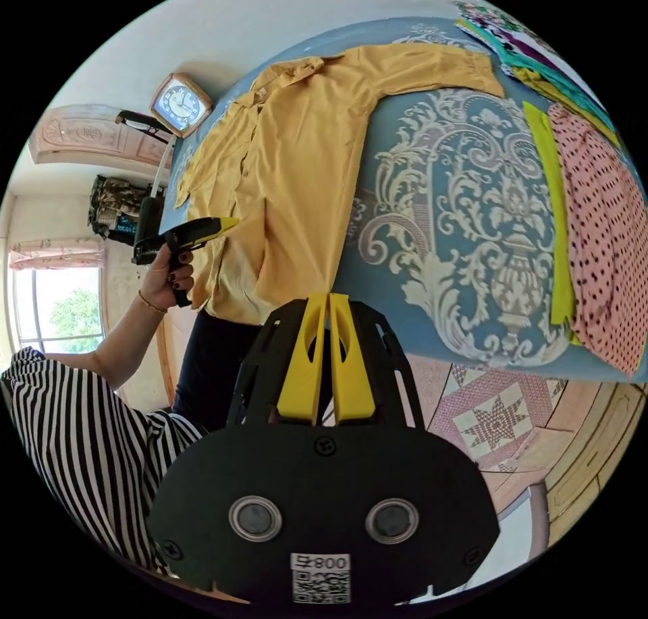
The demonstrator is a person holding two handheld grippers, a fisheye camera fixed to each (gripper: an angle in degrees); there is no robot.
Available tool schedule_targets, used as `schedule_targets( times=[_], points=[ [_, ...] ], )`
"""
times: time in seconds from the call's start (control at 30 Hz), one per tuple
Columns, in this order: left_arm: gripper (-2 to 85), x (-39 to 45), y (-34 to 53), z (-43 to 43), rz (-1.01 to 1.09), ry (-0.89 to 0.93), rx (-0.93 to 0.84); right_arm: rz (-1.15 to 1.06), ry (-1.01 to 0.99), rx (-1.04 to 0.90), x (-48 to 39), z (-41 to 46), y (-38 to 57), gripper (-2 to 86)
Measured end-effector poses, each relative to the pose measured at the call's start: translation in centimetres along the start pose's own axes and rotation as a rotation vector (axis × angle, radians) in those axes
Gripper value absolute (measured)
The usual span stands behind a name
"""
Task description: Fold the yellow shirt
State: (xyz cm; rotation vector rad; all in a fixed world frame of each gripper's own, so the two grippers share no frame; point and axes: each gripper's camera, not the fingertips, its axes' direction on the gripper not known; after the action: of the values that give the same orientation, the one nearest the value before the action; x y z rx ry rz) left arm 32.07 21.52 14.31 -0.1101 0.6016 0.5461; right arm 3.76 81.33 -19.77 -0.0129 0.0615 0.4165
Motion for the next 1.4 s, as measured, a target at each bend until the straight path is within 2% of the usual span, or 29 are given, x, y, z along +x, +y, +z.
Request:
schedule_targets(
  times=[0.17,0.4,0.53,0.67,0.73,0.9,0.93,1.0,1.07,1.13,1.27,1.4],
  points=[
    [0.3,-1.4,3.9,-0.4,-0.063,-0.009,-0.035,0.148,-0.169,-0.009,4.3,1.9,-0.6,0.3],
    [0.3,-1.2,10.4,-0.8,-0.122,-0.049,-0.111,0.13,-0.033,-0.02,3.4,3.1,-3.3,0.2],
    [0.5,-1.1,13.2,-0.2,-0.149,-0.054,-0.161,0.182,-0.043,0.048,3.7,2.8,-4.1,0.2],
    [1.4,-0.7,15.5,-0.1,-0.161,-0.061,-0.171,0.12,-0.064,0.104,1.6,2.9,-6.9,0.5],
    [2.6,-0.1,16.2,-0.6,-0.146,-0.09,-0.143,0.004,-0.101,0.076,-1.8,4.2,-10.1,0.9],
    [7.9,2.7,17.0,-1.9,-0.021,-0.369,-0.044,-0.319,-0.118,-0.081,-12.3,10.3,-14.8,1.2],
    [8.0,2.9,17.0,-1.6,0.0,-0.401,-0.055,-0.372,-0.105,-0.113,-14.4,12.0,-15.5,1.0],
    [6.4,3.4,16.9,0.7,0.06,-0.59,-0.147,-0.428,-0.093,-0.161,-17.1,14.7,-16.6,0.8],
    [3.2,3.9,17.1,1.4,0.09,-0.676,-0.161,-0.461,-0.104,-0.192,-19.0,16.9,-17.7,0.7],
    [2.1,4.4,17.7,1.1,0.091,-0.657,-0.149,-0.487,-0.126,-0.214,-20.8,18.6,-19.2,0.8],
    [1.0,5.5,19.2,-0.9,0.091,-0.508,-0.057,-0.499,-0.132,-0.162,-22.5,19.4,-23.4,1.6],
    [0.6,6.4,19.7,-1.6,0.128,-0.456,-0.041,-0.486,-0.084,-0.058,-24.5,20.2,-32.4,4.1]
  ],
)
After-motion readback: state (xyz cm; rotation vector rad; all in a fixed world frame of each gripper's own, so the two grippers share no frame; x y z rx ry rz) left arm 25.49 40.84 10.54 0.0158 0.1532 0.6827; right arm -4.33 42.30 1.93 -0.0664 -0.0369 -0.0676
